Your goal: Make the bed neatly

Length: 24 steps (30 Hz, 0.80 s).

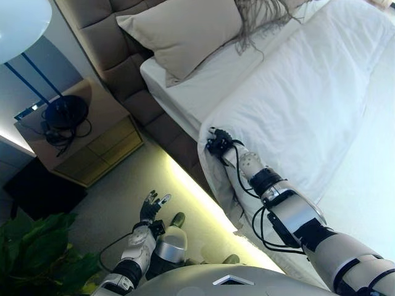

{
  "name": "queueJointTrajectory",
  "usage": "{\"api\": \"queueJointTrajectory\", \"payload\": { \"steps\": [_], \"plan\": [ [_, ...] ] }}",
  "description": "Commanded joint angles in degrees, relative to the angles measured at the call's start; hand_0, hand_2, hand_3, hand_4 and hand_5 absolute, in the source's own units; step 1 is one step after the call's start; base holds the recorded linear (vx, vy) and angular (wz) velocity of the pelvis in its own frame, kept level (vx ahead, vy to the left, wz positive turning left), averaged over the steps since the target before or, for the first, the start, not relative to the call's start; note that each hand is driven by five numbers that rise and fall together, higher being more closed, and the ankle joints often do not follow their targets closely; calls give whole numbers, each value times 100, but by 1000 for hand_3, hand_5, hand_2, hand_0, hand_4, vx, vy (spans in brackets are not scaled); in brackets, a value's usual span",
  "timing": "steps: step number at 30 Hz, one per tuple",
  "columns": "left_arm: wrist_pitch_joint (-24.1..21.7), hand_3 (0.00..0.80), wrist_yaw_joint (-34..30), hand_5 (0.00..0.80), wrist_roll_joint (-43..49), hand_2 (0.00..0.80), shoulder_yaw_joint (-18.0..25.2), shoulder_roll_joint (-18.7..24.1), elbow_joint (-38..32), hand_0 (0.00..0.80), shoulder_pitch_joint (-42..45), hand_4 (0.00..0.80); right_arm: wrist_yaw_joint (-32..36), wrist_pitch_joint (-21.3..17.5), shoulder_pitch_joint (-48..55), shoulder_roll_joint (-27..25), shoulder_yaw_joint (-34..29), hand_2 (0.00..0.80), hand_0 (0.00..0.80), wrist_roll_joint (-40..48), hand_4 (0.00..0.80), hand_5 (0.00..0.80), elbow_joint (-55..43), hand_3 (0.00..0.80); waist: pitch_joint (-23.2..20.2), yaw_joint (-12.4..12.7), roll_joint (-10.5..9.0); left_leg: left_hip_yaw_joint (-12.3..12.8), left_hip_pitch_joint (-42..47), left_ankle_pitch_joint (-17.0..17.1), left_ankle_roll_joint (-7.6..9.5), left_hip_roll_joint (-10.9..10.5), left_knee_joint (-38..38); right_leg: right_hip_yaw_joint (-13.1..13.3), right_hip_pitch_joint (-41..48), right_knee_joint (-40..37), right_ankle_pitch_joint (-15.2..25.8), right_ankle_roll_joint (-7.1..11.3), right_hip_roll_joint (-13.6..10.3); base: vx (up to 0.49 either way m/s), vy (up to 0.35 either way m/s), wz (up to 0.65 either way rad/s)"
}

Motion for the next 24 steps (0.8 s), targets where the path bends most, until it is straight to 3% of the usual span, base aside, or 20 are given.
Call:
{"api": "queueJointTrajectory", "payload": {
  "steps": [1, 6, 7, 8, 17, 24],
  "plan": [
    [-293, 0, -41, 0, 18, 0, -696, -107, 30, 0, -281, 0, 861, 359, -719, 2209, 165, 800, 800, 559, 800, 800, -580, 800, -49, 540, -174, -48, -77, 174, 434, -202, -150, -64, -114, 565, 494, 27, -659, -79, 19, 12],
    [-361, 0, -58, 0, -31, 0, -764, -88, -26, 0, -368, 0, 977, 456, -773, 2169, 149, 800, 800, 474, 800, 800, -497, 800, 148, 585, -198, -51, -178, 72, 383, -132, -154, -34, -176, 570, 376, 98, -610, -46, -27, 13],
    [-388, 0, -74, 0, -32, 0, -780, -72, -21, 0, -417, 0, 896, 567, -814, 2159, 155, 442, 442, 448, 442, 442, -494, 442, 207, 599, -214, -65, -233, 80, 381, -131, -154, -46, -208, 558, 384, 103, -601, -88, -33, -1],
    [-398, 0, -83, 0, -31, 0, -787, -69, 1, 0, -449, 0, 792, 609, -837, 2163, 139, 0, 0, 514, 0, 0, -471, 0, 224, 604, -225, -74, -254, 82, 380, -133, -154, -51, -223, 556, 386, 104, -597, -80, -28, -1],
    [-484, 0, -54, 0, -1, 0, -826, -107, 131, 0, -522, 0, 860, 1070, -1040, 2136, -114, 0, 0, 922, 0, 0, -128, 0, 190, 584, -229, -94, -192, 52, 378, -143, -160, -27, -208, 528, 382, 95, -583, -4, -1, 0],
    [-441, 0, -30, 0, 23, 0, -847, -157, 119, 0, -500, 0, 727, 1217, -901, 2208, -36, 0, 0, 1123, 0, 0, -248, 0, 88, 516, -187, -59, -193, 154, 415, -192, -157, -48, -252, 505, 504, 39, -627, -2, 30, -2]
  ]
}}
